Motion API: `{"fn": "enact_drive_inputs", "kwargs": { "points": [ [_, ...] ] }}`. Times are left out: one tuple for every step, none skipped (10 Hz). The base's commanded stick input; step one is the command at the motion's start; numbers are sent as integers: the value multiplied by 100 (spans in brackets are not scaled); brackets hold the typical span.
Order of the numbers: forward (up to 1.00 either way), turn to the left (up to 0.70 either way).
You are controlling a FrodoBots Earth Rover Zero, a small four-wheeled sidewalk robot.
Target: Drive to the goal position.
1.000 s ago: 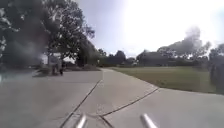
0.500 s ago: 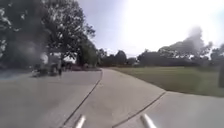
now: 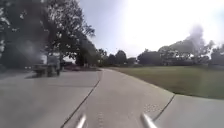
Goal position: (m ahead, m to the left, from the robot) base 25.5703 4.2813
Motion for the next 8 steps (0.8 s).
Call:
{"fn": "enact_drive_inputs", "kwargs": {
  "points": [
    [70, 0],
    [70, 0],
    [70, 0],
    [70, 0],
    [70, 0],
    [70, 0],
    [70, 0],
    [70, 0]
  ]
}}
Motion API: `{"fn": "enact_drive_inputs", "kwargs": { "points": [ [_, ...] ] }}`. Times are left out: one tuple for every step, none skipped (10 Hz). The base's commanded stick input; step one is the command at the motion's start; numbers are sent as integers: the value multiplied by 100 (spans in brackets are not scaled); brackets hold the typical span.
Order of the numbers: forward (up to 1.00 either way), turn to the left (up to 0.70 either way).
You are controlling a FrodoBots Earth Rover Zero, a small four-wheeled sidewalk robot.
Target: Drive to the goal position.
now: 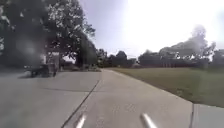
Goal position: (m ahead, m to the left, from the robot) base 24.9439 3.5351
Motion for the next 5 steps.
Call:
{"fn": "enact_drive_inputs", "kwargs": {
  "points": [
    [70, 8],
    [70, 18],
    [70, 0],
    [70, 0],
    [70, 0]
  ]
}}
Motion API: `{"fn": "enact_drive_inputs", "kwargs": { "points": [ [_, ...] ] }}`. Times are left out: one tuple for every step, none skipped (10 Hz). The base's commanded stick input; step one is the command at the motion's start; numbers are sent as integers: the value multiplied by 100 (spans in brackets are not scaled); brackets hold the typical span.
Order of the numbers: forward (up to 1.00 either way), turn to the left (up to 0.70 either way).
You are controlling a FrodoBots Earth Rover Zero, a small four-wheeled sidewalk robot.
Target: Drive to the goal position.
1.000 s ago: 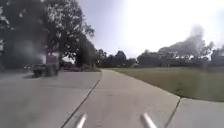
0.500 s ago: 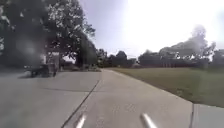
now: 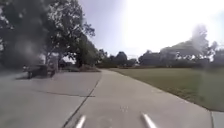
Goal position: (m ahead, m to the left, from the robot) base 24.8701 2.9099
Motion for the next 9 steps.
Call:
{"fn": "enact_drive_inputs", "kwargs": {
  "points": [
    [70, 9],
    [70, 19],
    [70, 10],
    [70, 4],
    [70, 0],
    [70, 0],
    [70, 0],
    [70, -13],
    [70, -29]
  ]
}}
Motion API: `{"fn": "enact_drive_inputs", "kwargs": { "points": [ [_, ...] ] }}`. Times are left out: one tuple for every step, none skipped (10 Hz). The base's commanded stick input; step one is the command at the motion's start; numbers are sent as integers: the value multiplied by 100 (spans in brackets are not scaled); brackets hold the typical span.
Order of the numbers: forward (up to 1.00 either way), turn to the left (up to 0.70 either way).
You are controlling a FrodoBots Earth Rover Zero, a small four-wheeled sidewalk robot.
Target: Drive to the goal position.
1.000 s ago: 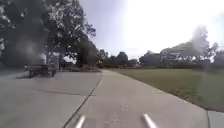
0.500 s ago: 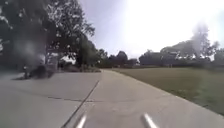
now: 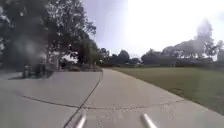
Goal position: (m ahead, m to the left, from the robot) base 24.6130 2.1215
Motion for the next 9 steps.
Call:
{"fn": "enact_drive_inputs", "kwargs": {
  "points": [
    [70, -27],
    [70, -12],
    [70, 0],
    [70, 0],
    [70, 0],
    [70, 0],
    [70, 0],
    [70, 0],
    [70, -2]
  ]
}}
